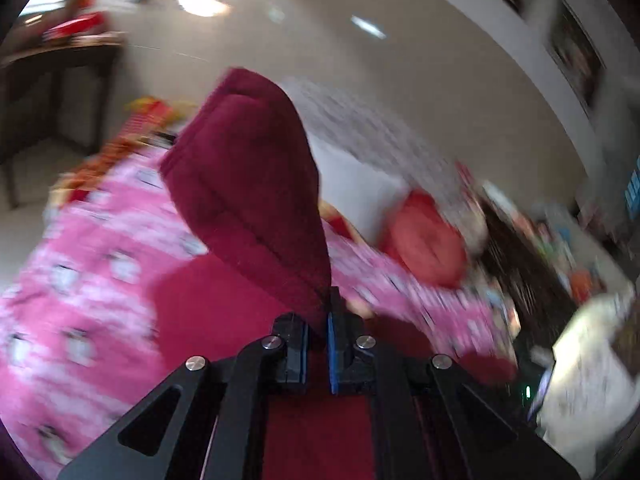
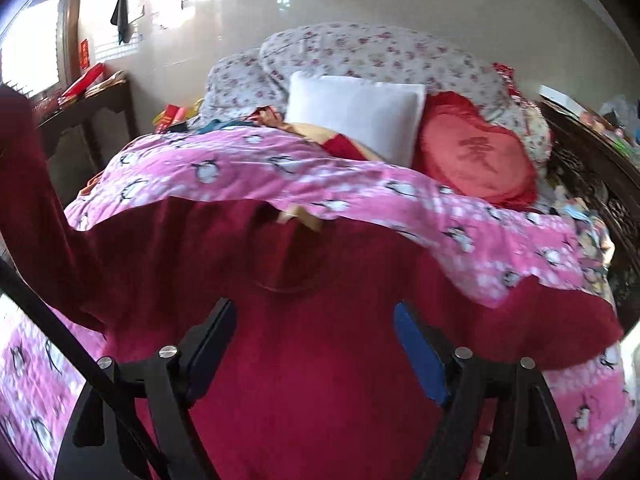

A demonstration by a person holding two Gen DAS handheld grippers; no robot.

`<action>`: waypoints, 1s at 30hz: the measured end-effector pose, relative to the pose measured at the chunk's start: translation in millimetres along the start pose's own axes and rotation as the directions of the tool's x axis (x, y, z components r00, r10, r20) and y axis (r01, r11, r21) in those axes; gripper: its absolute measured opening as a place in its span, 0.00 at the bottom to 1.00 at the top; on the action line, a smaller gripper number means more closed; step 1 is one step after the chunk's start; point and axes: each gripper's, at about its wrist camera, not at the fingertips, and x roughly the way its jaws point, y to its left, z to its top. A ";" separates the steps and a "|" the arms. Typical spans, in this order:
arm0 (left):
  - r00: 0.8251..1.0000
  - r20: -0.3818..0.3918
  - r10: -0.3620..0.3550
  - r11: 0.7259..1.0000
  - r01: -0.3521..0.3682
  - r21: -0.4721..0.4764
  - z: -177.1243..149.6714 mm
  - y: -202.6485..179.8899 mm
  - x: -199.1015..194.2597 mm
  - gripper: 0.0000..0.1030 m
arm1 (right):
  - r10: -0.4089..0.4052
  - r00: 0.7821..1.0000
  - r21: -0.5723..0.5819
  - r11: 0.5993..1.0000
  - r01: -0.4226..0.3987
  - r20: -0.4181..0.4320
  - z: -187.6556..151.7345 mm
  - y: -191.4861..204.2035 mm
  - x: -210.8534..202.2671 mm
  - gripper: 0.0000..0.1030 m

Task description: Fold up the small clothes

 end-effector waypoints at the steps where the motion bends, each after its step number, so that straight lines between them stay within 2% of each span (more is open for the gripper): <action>1: 0.998 -0.054 -0.019 0.999 0.021 0.041 -17.6 -27.2 22.4 0.07 | -0.013 1.000 0.006 1.000 0.013 -0.008 -4.9 -10.5 -2.3 0.83; 5: 0.982 -0.182 -0.045 0.991 0.067 0.116 -68.4 -78.3 89.2 0.07 | -0.095 0.994 0.035 0.995 0.097 -0.062 -27.0 -56.4 -3.1 0.83; 7: 0.970 -0.236 -0.062 0.976 0.109 0.191 -87.8 -96.8 118.0 0.07 | -0.140 0.984 0.064 0.987 0.148 -0.108 -38.8 -81.7 -0.3 0.83; 9: 0.963 -0.262 -0.065 0.963 0.129 0.236 -99.1 -106.0 130.0 0.08 | -0.167 0.975 0.101 0.978 0.182 -0.148 -48.5 -105.2 -0.2 0.83; 10: 0.962 -0.268 -0.054 0.960 0.124 0.250 -101.4 -106.3 132.1 0.12 | -0.167 0.974 0.115 0.976 0.185 -0.152 -50.7 -111.8 -1.7 0.83; 12: 0.959 -0.273 -0.080 0.956 0.152 0.253 -97.7 -103.9 122.4 0.27 | -0.154 0.978 0.132 0.976 0.172 -0.137 -52.6 -117.2 -7.7 0.84; 13: 0.960 -0.265 -0.086 0.953 0.157 0.259 -90.7 -100.4 111.9 0.48 | -0.144 0.981 0.137 0.977 0.161 -0.127 -52.0 -117.0 -10.0 0.85; 14: 0.969 -0.233 -0.082 0.950 0.146 0.274 -83.5 -94.9 96.9 0.67 | -0.118 0.987 0.146 0.980 0.134 -0.111 -50.2 -115.5 -12.0 0.87; 16: 0.990 -0.134 -0.045 0.946 0.086 0.314 -71.7 -76.0 65.1 0.82 | -0.056 0.994 0.166 0.984 0.070 -0.091 -44.1 -105.3 -10.7 0.90; 17: 0.996 -0.089 -0.010 0.944 0.039 0.328 -65.8 -64.9 52.7 0.85 | -0.017 0.996 0.175 0.984 0.032 -0.083 -41.2 -101.1 -8.2 0.91; 19: 0.996 -0.020 0.084 0.938 -0.073 0.340 -54.9 -39.3 37.5 0.85 | 0.029 0.997 0.178 0.984 -0.016 -0.073 -36.6 -88.1 -2.0 0.91; 22: 0.976 0.009 0.217 0.925 -0.209 0.317 -44.8 6.6 34.2 0.85 | 0.070 0.997 0.199 0.978 -0.061 -0.041 -24.0 -74.7 9.6 0.91; 25: 0.964 -0.029 0.266 0.937 -0.251 0.244 -41.5 41.8 39.8 0.85 | 0.111 0.993 0.258 0.961 -0.100 -0.028 -10.3 -66.6 21.7 0.96; 27: 0.962 -0.056 0.268 0.948 -0.253 0.195 -46.0 54.8 45.1 0.85 | 0.090 0.996 0.273 0.959 -0.079 -0.028 2.1 -54.1 30.4 0.96; 30: 0.954 -0.078 0.290 0.945 -0.273 0.182 -55.5 59.2 57.0 0.85 | 0.080 0.996 0.208 0.976 -0.068 -0.050 11.0 -20.3 42.3 0.98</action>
